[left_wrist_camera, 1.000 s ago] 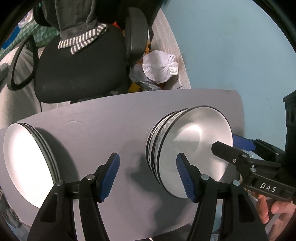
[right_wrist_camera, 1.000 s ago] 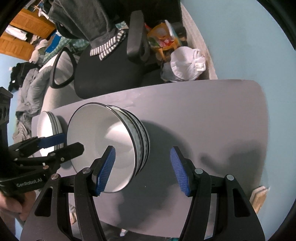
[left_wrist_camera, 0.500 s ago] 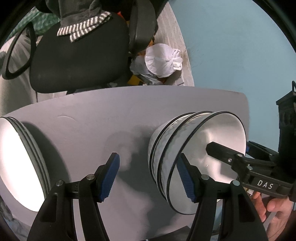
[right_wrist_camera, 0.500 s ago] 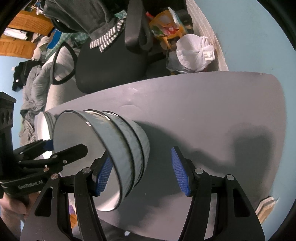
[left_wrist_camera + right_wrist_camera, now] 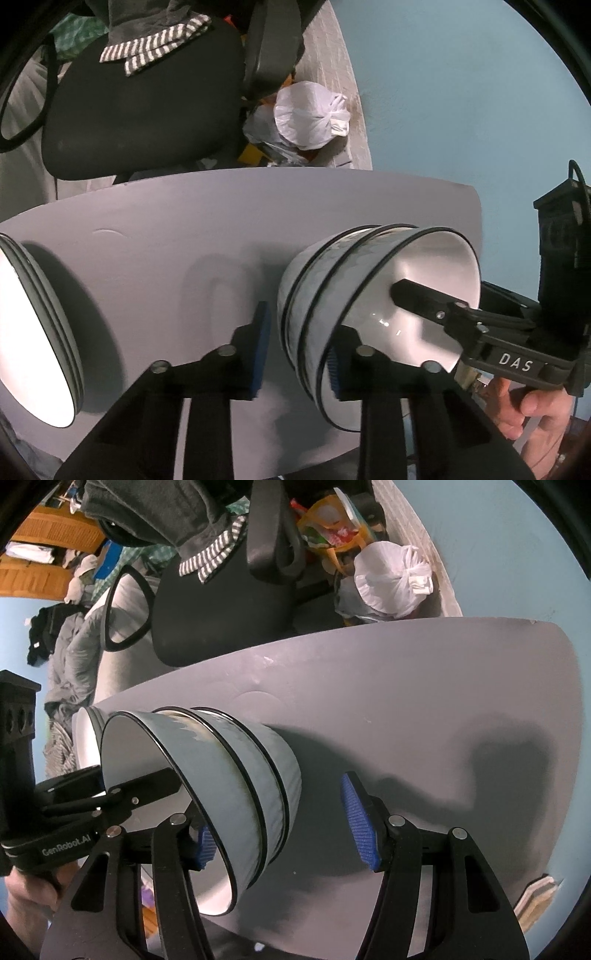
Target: Organize plates and bowls
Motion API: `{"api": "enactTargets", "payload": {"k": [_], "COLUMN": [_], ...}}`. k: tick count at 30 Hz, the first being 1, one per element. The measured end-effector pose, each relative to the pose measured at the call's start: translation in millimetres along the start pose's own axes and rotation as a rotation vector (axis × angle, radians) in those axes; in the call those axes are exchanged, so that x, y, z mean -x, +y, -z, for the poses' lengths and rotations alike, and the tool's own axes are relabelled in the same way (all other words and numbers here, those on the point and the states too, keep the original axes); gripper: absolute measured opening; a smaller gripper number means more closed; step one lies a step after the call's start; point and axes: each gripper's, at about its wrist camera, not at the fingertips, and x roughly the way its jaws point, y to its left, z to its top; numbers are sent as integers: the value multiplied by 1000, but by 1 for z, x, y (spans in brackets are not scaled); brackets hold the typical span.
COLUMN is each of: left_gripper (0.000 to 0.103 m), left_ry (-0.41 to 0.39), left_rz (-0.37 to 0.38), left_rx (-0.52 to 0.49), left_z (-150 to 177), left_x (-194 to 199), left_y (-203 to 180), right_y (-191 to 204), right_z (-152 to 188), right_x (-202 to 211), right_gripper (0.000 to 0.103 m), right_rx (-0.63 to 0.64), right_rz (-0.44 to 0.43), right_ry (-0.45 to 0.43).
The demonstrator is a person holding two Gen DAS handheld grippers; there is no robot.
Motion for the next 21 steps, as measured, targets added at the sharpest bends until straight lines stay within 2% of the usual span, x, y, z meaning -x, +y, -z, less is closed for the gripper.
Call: {"api": "enactTargets", "payload": {"k": [9, 16, 21], "left_gripper": [19, 19, 19], "left_ry": [-3, 1, 7], "left_rz": [-26, -19, -26], "left_rx": [-19, -11, -14], "left_z": [7, 7, 6], "left_x": [1, 1, 1], "left_y": [-1, 1, 0], "right_y": [2, 4, 6], "right_z": [-1, -2, -2], "right_x": [-4, 0, 1], "right_gripper": [33, 23, 22], "right_rx": [-6, 13, 45], "right_rz": [-48, -30, -6], "right_ry": [54, 60, 57]}}
